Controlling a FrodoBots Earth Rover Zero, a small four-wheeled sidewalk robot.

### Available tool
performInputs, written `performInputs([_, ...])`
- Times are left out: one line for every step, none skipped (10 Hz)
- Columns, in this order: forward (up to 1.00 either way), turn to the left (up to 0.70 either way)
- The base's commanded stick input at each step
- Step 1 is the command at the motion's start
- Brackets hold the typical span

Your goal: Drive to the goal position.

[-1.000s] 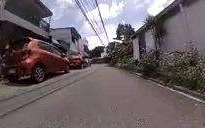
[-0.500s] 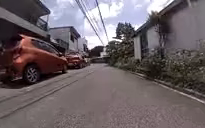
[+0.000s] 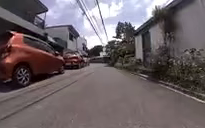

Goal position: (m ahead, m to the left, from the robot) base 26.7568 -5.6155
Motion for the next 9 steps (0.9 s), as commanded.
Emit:
performInputs([0.7, 0.0])
performInputs([0.7, 0.0])
performInputs([0.7, 0.0])
performInputs([0.7, 0.0])
performInputs([0.7, 0.0])
performInputs([0.7, 0.0])
performInputs([0.7, 0.0])
performInputs([0.7, 0.0])
performInputs([0.7, 0.0])
